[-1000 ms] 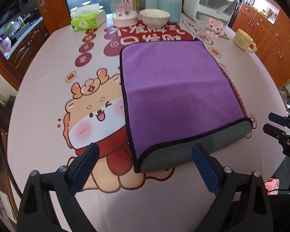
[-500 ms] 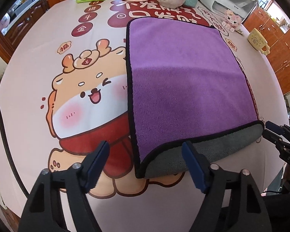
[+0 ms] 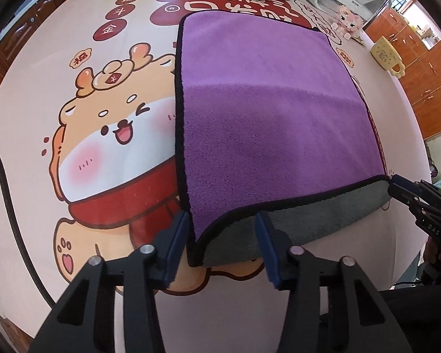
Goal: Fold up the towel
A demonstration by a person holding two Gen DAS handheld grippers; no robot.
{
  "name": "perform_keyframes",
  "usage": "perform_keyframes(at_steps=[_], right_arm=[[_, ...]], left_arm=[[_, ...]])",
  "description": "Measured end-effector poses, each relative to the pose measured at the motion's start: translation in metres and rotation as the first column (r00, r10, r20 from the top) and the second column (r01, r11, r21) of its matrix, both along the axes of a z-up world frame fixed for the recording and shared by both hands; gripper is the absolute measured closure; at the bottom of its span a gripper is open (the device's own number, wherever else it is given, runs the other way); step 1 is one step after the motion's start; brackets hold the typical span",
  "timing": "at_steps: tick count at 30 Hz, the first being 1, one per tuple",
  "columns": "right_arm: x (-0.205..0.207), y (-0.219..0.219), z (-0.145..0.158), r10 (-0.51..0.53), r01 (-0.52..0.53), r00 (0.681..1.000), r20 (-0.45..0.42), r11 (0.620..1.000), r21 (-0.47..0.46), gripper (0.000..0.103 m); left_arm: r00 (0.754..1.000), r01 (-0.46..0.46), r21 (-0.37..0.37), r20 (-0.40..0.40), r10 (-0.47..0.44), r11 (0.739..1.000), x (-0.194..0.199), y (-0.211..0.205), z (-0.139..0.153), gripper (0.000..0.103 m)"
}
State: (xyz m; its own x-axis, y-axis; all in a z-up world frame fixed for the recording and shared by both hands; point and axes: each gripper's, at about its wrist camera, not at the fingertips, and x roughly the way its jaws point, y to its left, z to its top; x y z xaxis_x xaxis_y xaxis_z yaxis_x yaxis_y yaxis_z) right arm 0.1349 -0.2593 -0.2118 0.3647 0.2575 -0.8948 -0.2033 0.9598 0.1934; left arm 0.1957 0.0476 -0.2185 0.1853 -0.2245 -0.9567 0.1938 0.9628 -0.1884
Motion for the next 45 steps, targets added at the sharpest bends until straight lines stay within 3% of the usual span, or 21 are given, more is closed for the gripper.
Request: perform_keyframes(at_steps=[7,15,20,28,45], right_arm=[[0.000,0.000,0.000,0.002,-0.002,1.000,0.002,1.000,-0.002,0.076],[-0.001,-0.002,-0.001,0.004,-0.004,1.000,0.002,1.000,-0.010,0.082],[-0.001,-0.003,-0.001,0.004,-0.004,1.000,0.003,1.000,-0.021,0.089],[0.000,-0.004,-0.001,-0.001,0.001,1.000,0.006,0.999,-0.041,0.099],[-0.001,-0.006,0.009,-0.010,0.011,0.999,0.031,0.999,-0.032,0.103]], left_arm=[[1.000,-0.002,0.006,-0.009,0.002,1.000,-0.002,-0.001,-0.003,0.063],[1.000,-0.008,0.003,-0.009,0.008,1.000,-0.004,0.002,-0.004,0.087],[1.000,-0.012,0.003,-0.006,0.012,1.000,-0.004,0.005,-0.003,0.094],[1.000,0.007,0.021,-0.009,-0.007,1.000,-0.005,0.003,-0.002,0.097],[1.000,-0.010,0.038,0.022,0.009,0.999,-0.007,0.003,0.011,0.099]])
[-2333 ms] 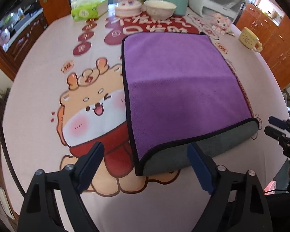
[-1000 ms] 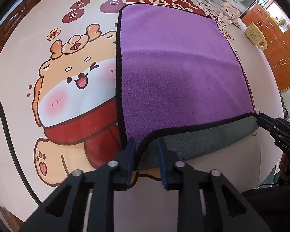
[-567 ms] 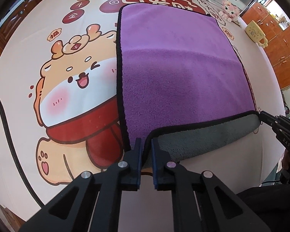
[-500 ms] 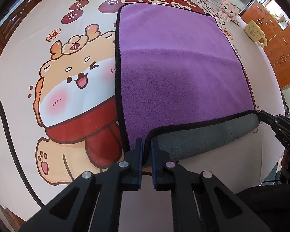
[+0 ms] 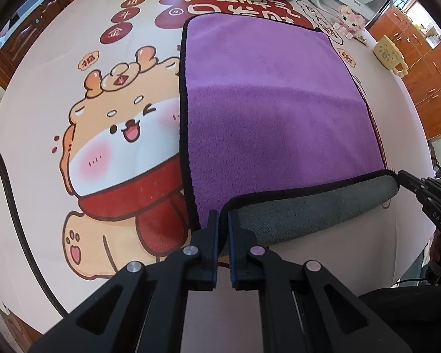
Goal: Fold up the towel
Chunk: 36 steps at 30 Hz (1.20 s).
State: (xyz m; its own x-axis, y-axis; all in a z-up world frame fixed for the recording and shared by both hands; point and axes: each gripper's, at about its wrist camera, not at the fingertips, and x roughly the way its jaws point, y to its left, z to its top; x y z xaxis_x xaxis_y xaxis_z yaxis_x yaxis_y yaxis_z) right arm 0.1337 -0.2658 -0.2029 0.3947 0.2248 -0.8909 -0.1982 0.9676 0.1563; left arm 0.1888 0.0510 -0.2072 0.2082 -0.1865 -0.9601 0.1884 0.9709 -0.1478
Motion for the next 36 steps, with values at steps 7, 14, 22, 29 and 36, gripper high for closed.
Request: perform_keyframes(at_steps=[7,14,22,29,36], right_arm=[[0.011,0.001,0.026,0.007,-0.006,0.998,0.061,1.000,-0.003,0.103],[0.035,0.004,0.058,0.026,-0.021,0.989,0.148,0.999,-0.031,0.103],[0.082,0.005,0.097,0.041,-0.025,0.959,0.280,0.998,-0.062,0.103],[0.127,0.006,0.111,0.049,-0.019,0.936,0.348,0.996,-0.089,0.103],[0.178,0.005,0.101,0.028,0.006,0.928,0.372,0.996,-0.090,0.103]], left_arm=[[1.000,-0.017,0.022,0.027,0.016,1.000,0.012,0.001,0.028,0.099],[0.996,-0.008,0.044,0.093,0.003,0.999,0.041,-0.006,0.069,0.099],[0.978,0.015,0.070,0.207,-0.029,0.997,0.092,-0.006,0.109,0.099],[0.961,0.026,0.091,0.270,-0.050,0.995,0.143,-0.011,0.119,0.099],[0.958,0.018,0.089,0.285,-0.042,0.996,0.196,-0.014,0.099,0.099]])
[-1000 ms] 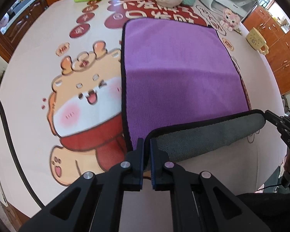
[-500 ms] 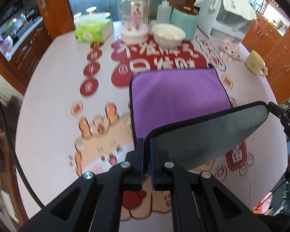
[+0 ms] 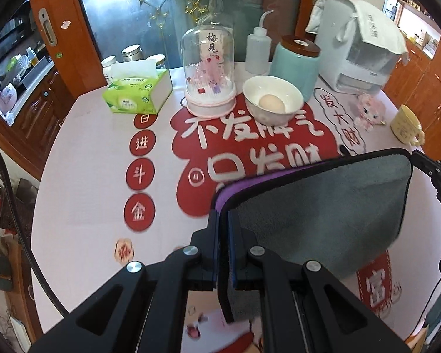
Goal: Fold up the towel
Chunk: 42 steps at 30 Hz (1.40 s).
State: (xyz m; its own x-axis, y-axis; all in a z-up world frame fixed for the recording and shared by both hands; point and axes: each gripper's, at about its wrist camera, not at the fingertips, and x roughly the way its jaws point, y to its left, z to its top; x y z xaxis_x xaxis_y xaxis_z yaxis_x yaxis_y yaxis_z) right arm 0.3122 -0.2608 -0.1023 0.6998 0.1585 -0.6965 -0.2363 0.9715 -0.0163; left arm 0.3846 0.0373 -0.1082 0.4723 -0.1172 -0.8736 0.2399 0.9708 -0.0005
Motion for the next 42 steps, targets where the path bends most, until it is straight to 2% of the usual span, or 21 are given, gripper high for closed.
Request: perform_keyframes(at_steps=[7,10,15,19,20,29,33,37,40,42], right_arm=[[0.046,0.003,-0.031,-0.017,0.017,1.000,-0.023,1.000,0.001,0.103],[0.060,0.005,-0.048,-0.021,0.020,0.999,-0.045,1.000,-0.008,0.103],[0.070,0.006,-0.068,-0.023,0.023,0.996,-0.086,1.000,-0.004,0.103],[0.072,0.003,-0.076,-0.035,0.036,0.993,-0.110,0.999,0.004,0.103],[0.072,0.002,-0.076,-0.039,0.041,0.993,-0.112,0.999,0.011,0.103],[0.068,-0.001,-0.066,-0.060,0.062,0.993,-0.102,0.998,0.023,0.103],[0.064,0.001,-0.055,-0.064,0.067,0.994,-0.092,0.997,0.028,0.103],[0.056,0.003,-0.042,-0.070,0.073,0.994,-0.083,0.997,0.034,0.102],[0.046,0.007,-0.028,-0.076,0.079,0.994,-0.073,0.996,0.040,0.101],[0.036,0.011,-0.016,-0.078,0.081,0.995,-0.055,0.996,0.046,0.096]], left_arm=[[0.999,-0.009,0.033,-0.044,0.011,0.999,0.051,-0.005,-0.044,0.099],[0.997,-0.017,0.033,-0.074,0.020,0.999,0.064,-0.005,-0.061,0.098],[0.996,-0.043,0.040,-0.072,0.046,0.998,0.072,-0.004,-0.074,0.098],[0.994,-0.072,0.038,-0.079,0.075,0.997,0.075,0.003,-0.076,0.088],[0.994,-0.077,0.042,-0.077,0.080,0.996,0.075,0.005,-0.075,0.084],[0.994,-0.091,0.036,-0.064,0.093,0.995,0.066,0.007,-0.057,0.070],[0.995,-0.089,0.030,-0.047,0.090,0.996,0.055,0.005,-0.039,0.068],[0.994,-0.104,0.021,-0.015,0.104,0.994,0.038,0.006,-0.017,0.050],[0.993,-0.121,0.016,0.013,0.121,0.993,0.020,0.009,0.001,0.049],[0.990,-0.141,0.021,0.021,0.141,0.990,0.009,0.012,0.011,0.049]])
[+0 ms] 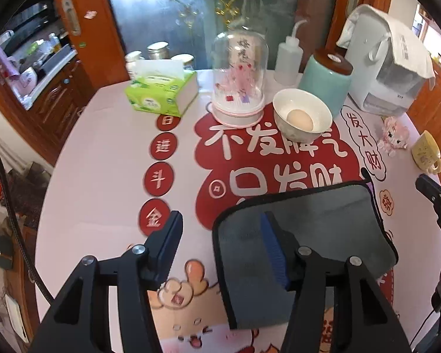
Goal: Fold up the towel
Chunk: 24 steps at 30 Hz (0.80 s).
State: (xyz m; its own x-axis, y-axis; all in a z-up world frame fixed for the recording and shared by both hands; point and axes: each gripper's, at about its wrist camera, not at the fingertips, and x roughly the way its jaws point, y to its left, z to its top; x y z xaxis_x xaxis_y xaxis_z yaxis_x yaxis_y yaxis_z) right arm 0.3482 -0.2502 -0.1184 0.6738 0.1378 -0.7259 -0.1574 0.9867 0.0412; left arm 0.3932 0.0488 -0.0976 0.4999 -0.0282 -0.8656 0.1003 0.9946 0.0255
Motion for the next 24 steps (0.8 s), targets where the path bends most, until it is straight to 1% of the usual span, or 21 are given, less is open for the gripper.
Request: perform_keyframes(at_steps=[2,3,4,5,10,12,14,19,22,24], right_arm=[[-0.010,0.004,0.010,-0.003,0.003,1.000,0.018,1.000,0.000,0.082],[-0.019,0.006,0.018,-0.007,0.007,0.999,0.032,1.000,-0.001,0.078],[-0.026,0.008,0.024,-0.010,0.010,0.999,0.042,1.000,0.002,0.071],[-0.032,0.010,0.029,-0.012,0.012,0.999,0.050,1.000,0.007,0.068],[-0.076,0.022,0.050,-0.044,0.043,0.997,0.069,0.999,0.026,0.059],[-0.092,0.027,0.054,-0.057,0.056,0.996,0.068,0.998,0.019,0.058],[-0.114,0.035,0.058,-0.065,0.063,0.996,0.064,0.997,0.034,0.053],[-0.163,0.051,0.061,-0.092,0.089,0.994,0.065,0.995,0.052,0.045],[-0.194,0.062,0.060,-0.109,0.105,0.992,0.059,0.992,0.065,0.044],[-0.215,0.069,0.059,-0.121,0.117,0.991,0.054,0.991,0.072,0.040]], left_arm=[[1.000,-0.015,0.004,0.005,0.015,1.000,-0.014,0.003,0.010,0.049],[1.000,-0.015,-0.001,0.008,0.015,1.000,-0.020,0.004,0.014,0.049],[1.000,-0.012,-0.012,0.014,0.012,1.000,-0.029,0.005,0.020,0.049],[1.000,-0.009,-0.018,0.020,0.010,1.000,-0.037,0.006,0.025,0.049],[0.999,0.020,-0.039,0.048,-0.018,0.999,-0.085,0.009,0.048,0.040],[0.998,0.030,-0.051,0.056,-0.027,0.998,-0.106,0.010,0.055,0.035],[0.997,0.036,-0.062,0.066,-0.032,0.997,-0.127,0.011,0.061,0.029],[0.994,0.082,-0.073,0.073,-0.076,0.994,-0.187,0.015,0.067,0.024],[0.992,0.109,-0.079,0.071,-0.103,0.991,-0.221,0.018,0.066,0.024],[0.991,0.113,-0.079,0.079,-0.106,0.990,-0.242,0.021,0.065,0.024]])
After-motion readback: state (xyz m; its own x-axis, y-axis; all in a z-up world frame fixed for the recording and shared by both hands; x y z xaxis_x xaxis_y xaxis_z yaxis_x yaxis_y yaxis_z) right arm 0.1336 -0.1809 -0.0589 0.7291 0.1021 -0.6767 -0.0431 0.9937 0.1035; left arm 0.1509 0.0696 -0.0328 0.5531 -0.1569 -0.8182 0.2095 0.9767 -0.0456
